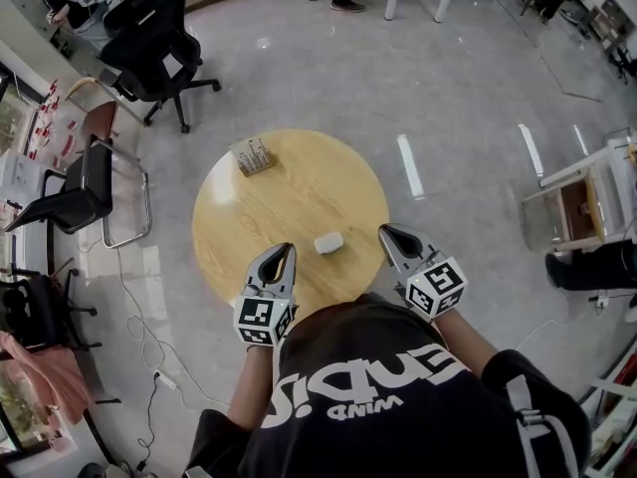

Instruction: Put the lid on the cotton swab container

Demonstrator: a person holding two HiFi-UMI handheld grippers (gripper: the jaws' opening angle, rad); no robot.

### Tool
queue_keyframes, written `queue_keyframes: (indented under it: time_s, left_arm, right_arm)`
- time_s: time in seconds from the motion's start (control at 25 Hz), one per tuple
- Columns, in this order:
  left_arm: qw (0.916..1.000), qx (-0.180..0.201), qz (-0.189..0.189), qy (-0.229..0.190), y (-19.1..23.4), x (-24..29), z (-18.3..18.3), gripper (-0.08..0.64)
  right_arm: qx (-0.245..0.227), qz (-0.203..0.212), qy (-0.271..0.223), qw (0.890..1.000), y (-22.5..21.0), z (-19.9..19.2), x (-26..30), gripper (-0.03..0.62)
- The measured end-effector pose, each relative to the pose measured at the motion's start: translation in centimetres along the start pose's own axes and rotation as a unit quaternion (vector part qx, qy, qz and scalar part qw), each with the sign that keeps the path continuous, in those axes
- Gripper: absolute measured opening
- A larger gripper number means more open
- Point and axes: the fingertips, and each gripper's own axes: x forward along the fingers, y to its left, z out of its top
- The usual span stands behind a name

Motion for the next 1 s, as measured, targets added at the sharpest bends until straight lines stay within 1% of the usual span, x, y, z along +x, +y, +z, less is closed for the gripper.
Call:
queue_keyframes:
  time_s: [0.16,0.28,0.4,0.68,0.8,1.0]
  left_arm:
    - [0.9981,-0.006,0.036,-0.049,1.6,-2.6,2.0,0.020]
    - [0.9958,-0.002,0.056,-0.072,2.6,-3.9,2.8,0.017]
    - [0.9948,-0.008,0.061,-0.080,3.0,-4.2,3.0,0.017]
    - [0.9937,-0.013,0.067,-0.089,3.1,-4.5,3.3,0.017]
    - [0.9930,-0.013,0.074,-0.091,3.2,-4.6,3.2,0.014]
    - [0.9930,-0.014,0.075,-0.090,3.0,-4.7,3.2,0.014]
  right_arm:
    - [-0.025,-0.024,-0.027,0.999,-0.3,1.7,-0.4,0.003]
    - [-0.030,-0.026,-0.038,0.998,-0.2,2.3,-0.3,0.003]
    - [-0.037,-0.025,-0.042,0.998,0.1,2.6,-0.1,0.003]
    - [-0.031,-0.025,-0.047,0.998,0.9,2.9,0.1,0.003]
    - [-0.031,-0.027,-0.051,0.998,1.0,3.0,0.1,0.003]
    - [-0.035,-0.026,-0.049,0.998,1.2,2.8,-0.2,0.003]
